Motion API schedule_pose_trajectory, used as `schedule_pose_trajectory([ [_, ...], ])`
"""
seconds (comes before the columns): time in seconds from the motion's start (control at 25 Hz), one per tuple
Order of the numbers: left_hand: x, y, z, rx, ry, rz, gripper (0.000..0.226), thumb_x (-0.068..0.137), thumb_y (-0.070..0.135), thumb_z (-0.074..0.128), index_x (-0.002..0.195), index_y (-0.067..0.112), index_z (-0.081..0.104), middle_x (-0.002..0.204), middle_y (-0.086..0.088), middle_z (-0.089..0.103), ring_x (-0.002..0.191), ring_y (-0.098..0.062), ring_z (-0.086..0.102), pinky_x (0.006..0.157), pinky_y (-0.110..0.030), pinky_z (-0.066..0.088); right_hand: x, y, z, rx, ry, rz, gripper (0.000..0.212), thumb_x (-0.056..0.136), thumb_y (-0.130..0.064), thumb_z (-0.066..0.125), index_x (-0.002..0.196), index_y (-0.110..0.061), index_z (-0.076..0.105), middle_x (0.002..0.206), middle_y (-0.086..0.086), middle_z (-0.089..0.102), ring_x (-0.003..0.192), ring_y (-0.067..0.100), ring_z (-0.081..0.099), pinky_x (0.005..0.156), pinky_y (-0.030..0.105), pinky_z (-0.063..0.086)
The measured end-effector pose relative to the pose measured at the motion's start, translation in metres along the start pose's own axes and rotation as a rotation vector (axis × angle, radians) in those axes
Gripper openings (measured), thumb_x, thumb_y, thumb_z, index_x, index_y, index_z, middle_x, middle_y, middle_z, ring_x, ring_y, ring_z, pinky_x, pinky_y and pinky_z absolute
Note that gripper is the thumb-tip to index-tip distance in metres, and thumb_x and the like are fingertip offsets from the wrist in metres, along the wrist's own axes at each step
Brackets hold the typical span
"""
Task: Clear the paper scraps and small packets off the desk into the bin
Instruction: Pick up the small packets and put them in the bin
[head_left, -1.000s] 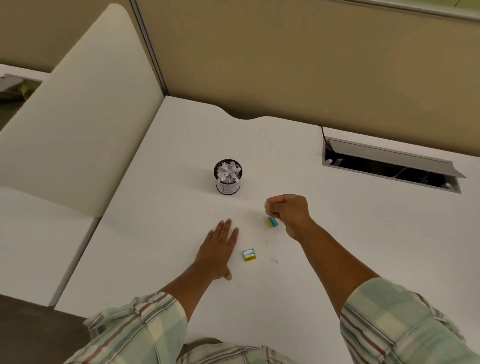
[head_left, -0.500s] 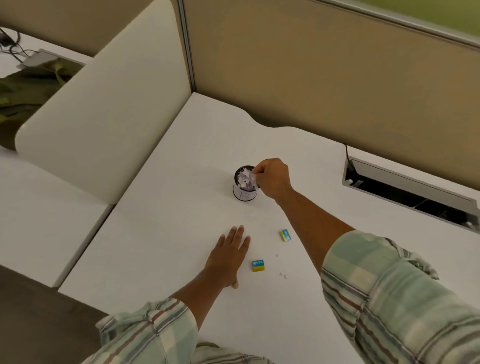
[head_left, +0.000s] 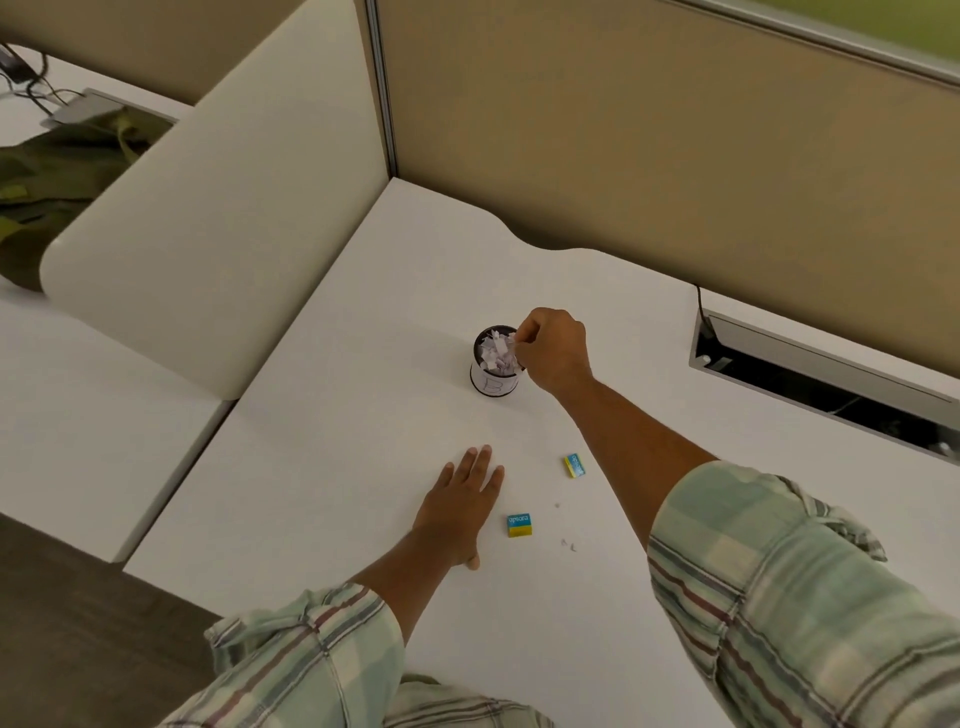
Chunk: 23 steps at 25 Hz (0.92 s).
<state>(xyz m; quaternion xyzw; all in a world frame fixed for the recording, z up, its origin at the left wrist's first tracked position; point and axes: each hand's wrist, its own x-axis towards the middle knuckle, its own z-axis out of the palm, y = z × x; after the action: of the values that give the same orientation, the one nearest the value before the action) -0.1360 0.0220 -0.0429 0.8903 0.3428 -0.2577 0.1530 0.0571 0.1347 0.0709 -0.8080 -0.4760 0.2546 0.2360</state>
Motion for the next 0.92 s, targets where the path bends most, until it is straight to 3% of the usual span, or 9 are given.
schedule_pose_trajectory([
  [0.08, -0.001, -0.002, -0.001, -0.009, 0.010, 0.006, 0.139, 0.068, 0.049, 0.088, 0.159, 0.017, -0.012, 0.166, -0.013, -0.026, 0.156, -0.034, -0.016, 0.128, -0.050, 0.008, -0.006, 0.005, -0.006, 0.079, -0.011, -0.002, 0.019, 0.078, 0.003, 0.066, 0.077, -0.015, 0.073, 0.072, -0.008, 0.069, 0.075, 0.015, 0.069, 0.069, 0.029, 0.060],
  [0.24, -0.006, -0.010, -0.003, -0.044, 0.023, 0.041, 0.138, 0.067, 0.051, 0.087, 0.160, 0.018, -0.010, 0.167, -0.010, -0.025, 0.156, -0.029, -0.017, 0.129, -0.046, 0.004, -0.032, 0.034, -0.016, 0.204, 0.025, 0.047, 0.008, 0.081, -0.018, 0.074, 0.075, -0.016, 0.070, 0.070, -0.004, 0.072, 0.070, 0.019, 0.071, 0.067, 0.032, 0.058],
  [0.4, -0.003, -0.003, -0.005, -0.075, 0.012, 0.031, 0.131, 0.071, 0.060, 0.081, 0.161, 0.021, -0.007, 0.166, -0.012, -0.026, 0.156, -0.031, -0.018, 0.128, -0.050, 0.003, -0.067, 0.081, -0.014, 0.115, 0.030, 0.134, 0.012, 0.086, -0.020, 0.070, 0.075, -0.017, 0.066, 0.072, -0.008, 0.067, 0.065, 0.007, 0.062, 0.062, 0.023, 0.045],
  [0.48, 0.000, 0.005, -0.006, -0.165, 0.025, -0.003, 0.122, 0.073, 0.068, 0.074, 0.161, 0.023, 0.002, 0.168, -0.011, -0.022, 0.156, -0.031, -0.016, 0.128, -0.049, 0.004, -0.081, 0.104, -0.009, 0.061, -0.011, 0.199, 0.012, 0.088, -0.023, 0.068, 0.079, -0.016, 0.065, 0.079, -0.004, 0.068, 0.072, 0.014, 0.064, 0.063, 0.028, 0.049],
  [0.68, 0.000, 0.022, -0.008, -0.405, 0.178, -0.018, 0.082, 0.077, 0.060, 0.075, 0.146, 0.025, 0.045, 0.166, -0.005, 0.018, 0.154, -0.025, 0.014, 0.122, -0.040, 0.027, -0.107, 0.141, 0.004, -0.210, -0.147, 0.202, 0.032, 0.095, -0.042, 0.062, 0.118, -0.019, 0.061, 0.113, 0.002, 0.059, 0.105, 0.022, 0.059, 0.085, 0.038, 0.052],
  [0.92, 0.002, 0.043, -0.005, -0.354, 0.245, -0.033, 0.048, 0.079, 0.048, 0.077, 0.121, 0.026, 0.066, 0.139, 0.002, 0.045, 0.127, -0.020, 0.041, 0.105, -0.034, 0.040, -0.112, 0.147, 0.022, -0.440, -0.128, 0.190, 0.032, 0.094, -0.039, 0.064, 0.117, -0.019, 0.056, 0.111, 0.009, 0.057, 0.101, 0.030, 0.063, 0.077, 0.040, 0.052],
])
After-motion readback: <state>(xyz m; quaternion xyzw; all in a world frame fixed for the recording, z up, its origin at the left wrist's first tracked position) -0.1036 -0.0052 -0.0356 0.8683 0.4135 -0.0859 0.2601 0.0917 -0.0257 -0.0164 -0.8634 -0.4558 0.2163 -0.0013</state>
